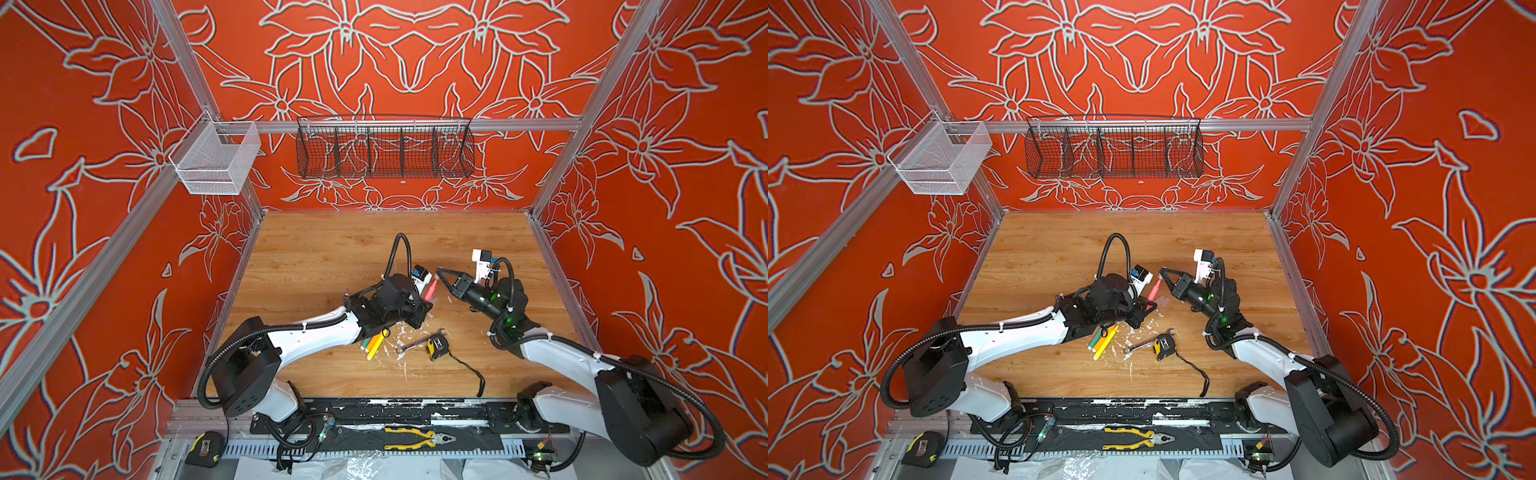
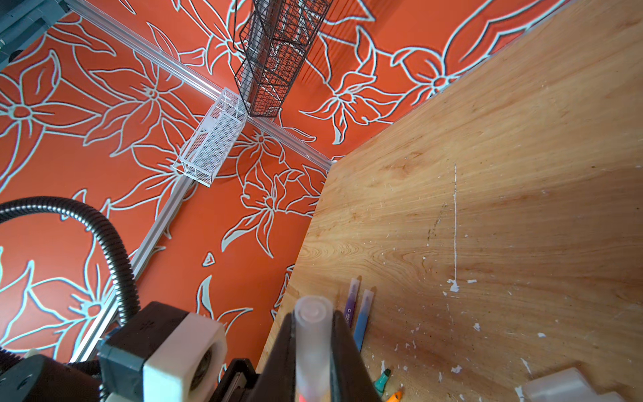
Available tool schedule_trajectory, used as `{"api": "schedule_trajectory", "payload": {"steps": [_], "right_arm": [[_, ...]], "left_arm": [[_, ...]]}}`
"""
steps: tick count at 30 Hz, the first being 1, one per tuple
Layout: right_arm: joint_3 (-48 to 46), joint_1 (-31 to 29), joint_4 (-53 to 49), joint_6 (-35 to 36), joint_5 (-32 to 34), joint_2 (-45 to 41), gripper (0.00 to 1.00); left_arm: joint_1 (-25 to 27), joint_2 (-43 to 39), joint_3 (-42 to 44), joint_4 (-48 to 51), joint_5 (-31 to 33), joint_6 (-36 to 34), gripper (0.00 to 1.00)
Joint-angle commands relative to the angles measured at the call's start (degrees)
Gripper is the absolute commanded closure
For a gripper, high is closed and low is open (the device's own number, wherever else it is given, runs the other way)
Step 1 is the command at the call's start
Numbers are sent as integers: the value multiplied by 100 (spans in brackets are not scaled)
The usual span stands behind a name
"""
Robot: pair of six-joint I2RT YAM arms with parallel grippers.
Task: Insert the pens into the pen caps
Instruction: 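Lower the translucent cap onto the pink highlighter tip with the right gripper, then push the translucent cap down over the pink highlighter with the right gripper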
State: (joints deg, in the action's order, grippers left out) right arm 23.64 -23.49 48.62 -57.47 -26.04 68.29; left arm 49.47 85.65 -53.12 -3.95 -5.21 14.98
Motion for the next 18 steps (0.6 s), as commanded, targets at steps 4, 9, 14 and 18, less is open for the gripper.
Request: {"api": "schedule_trajectory", "payload": {"steps": [4,9,14,18], "right_arm": [[180,-118,209,32,-105,74,100],[158,-219,434,40,-156,255,100],[137,-294,630,-29,-191,422,100],[61,-443,761,-18,-116,409,100]], "left_arm": [[10,-168,47,-98,81,-31,100],[10,-208,93,-124,143,21,100],[3,-343,209,-215,264,68,100],[-80,-426,313,-302,252,168,100]]}}
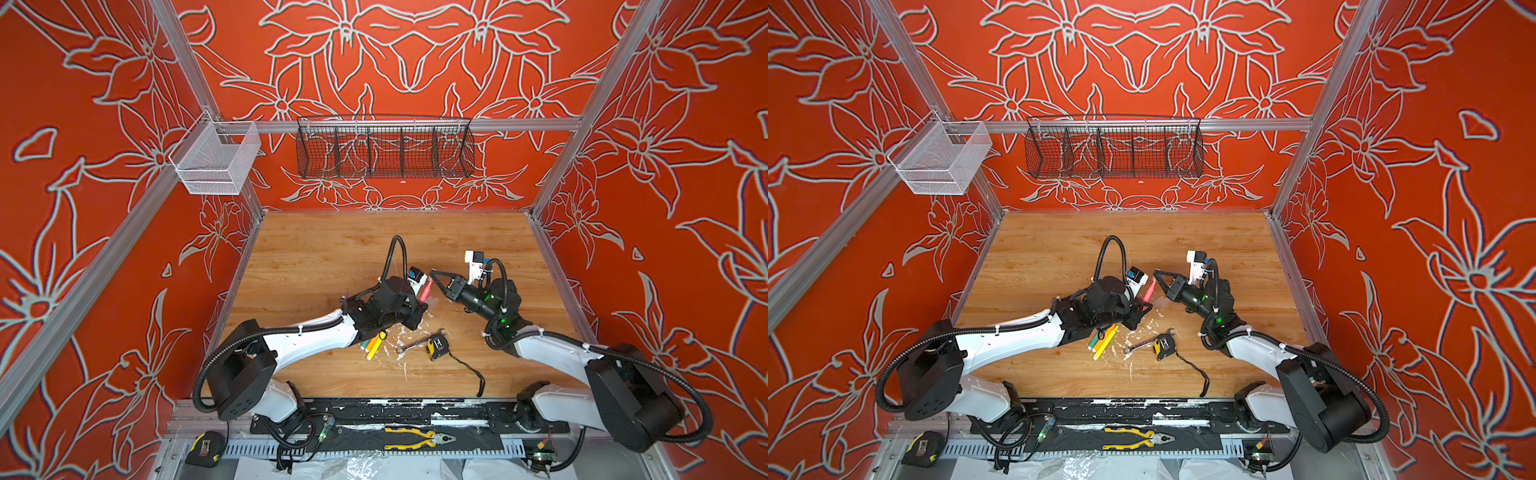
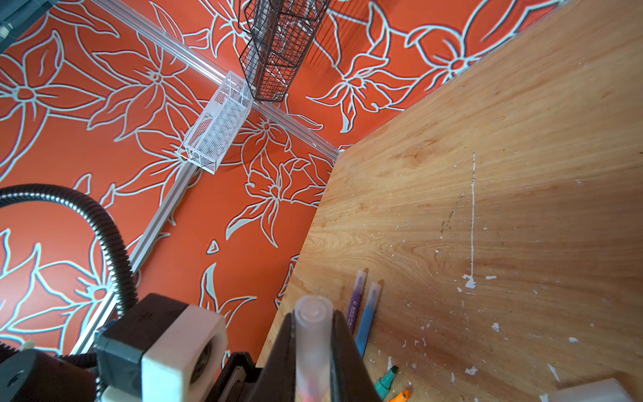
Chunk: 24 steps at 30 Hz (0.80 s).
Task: Insert the pens into the pen caps
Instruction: 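Push the translucent cap down over the pink highlighter with the right gripper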
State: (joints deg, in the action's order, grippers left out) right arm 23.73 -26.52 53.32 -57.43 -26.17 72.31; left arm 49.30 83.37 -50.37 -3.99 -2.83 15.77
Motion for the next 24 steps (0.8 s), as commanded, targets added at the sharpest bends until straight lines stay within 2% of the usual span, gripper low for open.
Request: {"api": "schedule_trajectory", "payload": {"steps": [1,8,15,20,24], "right_arm": [[28,-177,354,-20,-65,-10,100],[16,-322,316,39,49,52,100],[135,-452,313,111,-27,238,100],[273,-690,-6,350,100,270,100],[264,-766,-7,381,144,275,100]], "left_arm": [[-100,-220,60,-320,-14,147,100],[-302,-484,402,-725,-369,381,100],[-316,-698,584,-990,-693,238,100],[-316,-788,631,-1010,-671,170,100],[-316,-831,626,-892,-331,226,100]]}}
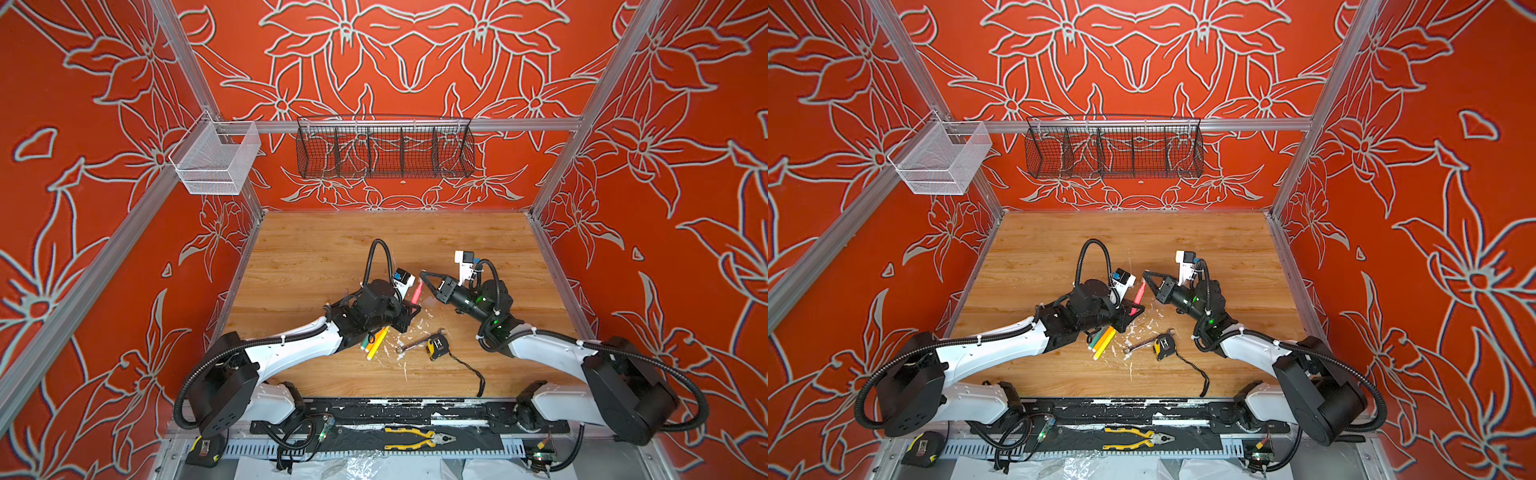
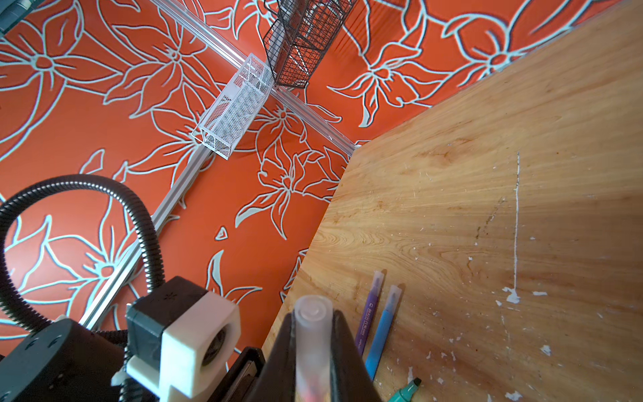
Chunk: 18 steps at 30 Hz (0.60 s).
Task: Insert the pens into the pen caps
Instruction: 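Push the translucent cap down over the pink highlighter with the right gripper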
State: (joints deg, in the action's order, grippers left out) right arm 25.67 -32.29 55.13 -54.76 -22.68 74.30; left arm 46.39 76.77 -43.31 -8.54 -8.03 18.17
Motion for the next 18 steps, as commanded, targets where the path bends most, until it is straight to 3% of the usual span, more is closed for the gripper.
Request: {"api": "schedule_trajectory", "payload": {"steps": [1,18], "right_arm": [[65,-207,-194,113,-209,76,100],[16,-295,93,-52,-302,227,100]], "left_arm": [[-20,-172,-81,-389,328,15,100],[-284,-216,-7,-332,437,320,100]]}}
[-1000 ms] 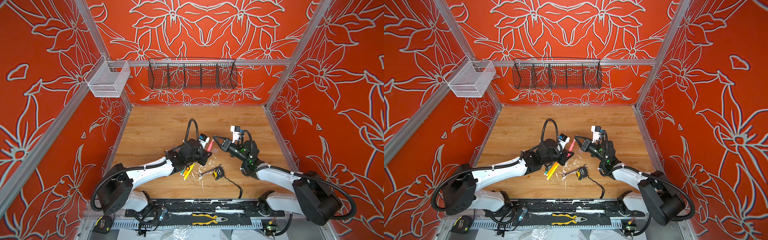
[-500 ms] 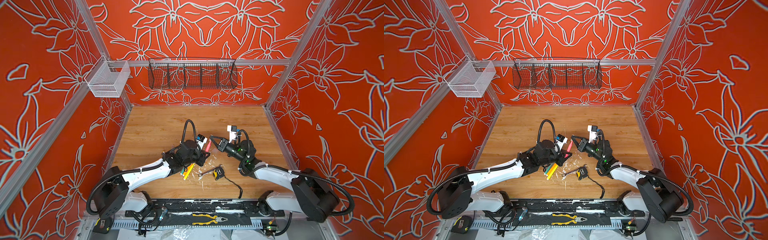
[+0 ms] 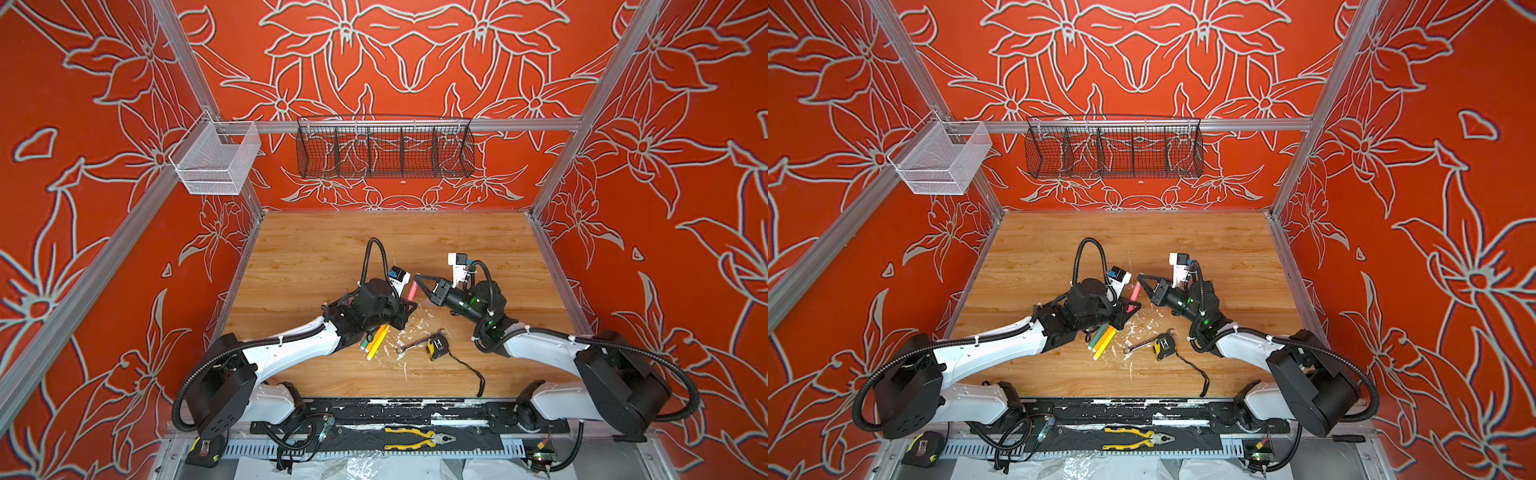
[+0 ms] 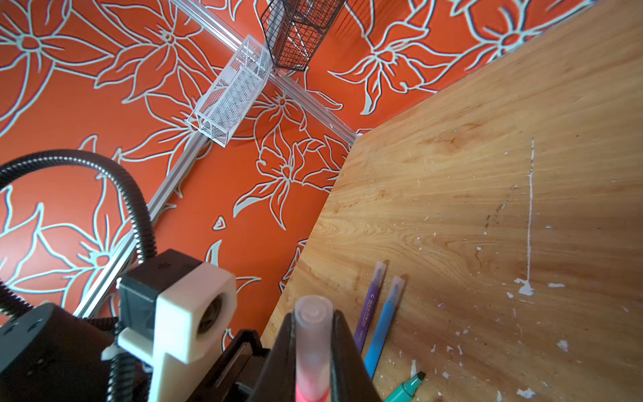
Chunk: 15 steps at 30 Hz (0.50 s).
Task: Insert the pens into the pen caps
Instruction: 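Push the translucent cap down over the pink highlighter with the right gripper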
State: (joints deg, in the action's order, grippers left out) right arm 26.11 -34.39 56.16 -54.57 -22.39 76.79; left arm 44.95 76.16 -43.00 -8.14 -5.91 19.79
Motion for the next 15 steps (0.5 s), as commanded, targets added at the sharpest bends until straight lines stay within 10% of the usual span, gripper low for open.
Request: {"api": "schedule_trajectory", "payload": {"steps": [1,12,15], "right_arm": [[-18,-90,-38,-68,-314,-24,100],[111,-94,32,-151,-552,216,100],[148,-94,-228,-101,-514,105,74]], "left_arm": [[-144,-175,-18,-409,180,138,100],[-144,-298,69,-517,106,21,100],[-144,-219,4,-452,54,-22,100]]}}
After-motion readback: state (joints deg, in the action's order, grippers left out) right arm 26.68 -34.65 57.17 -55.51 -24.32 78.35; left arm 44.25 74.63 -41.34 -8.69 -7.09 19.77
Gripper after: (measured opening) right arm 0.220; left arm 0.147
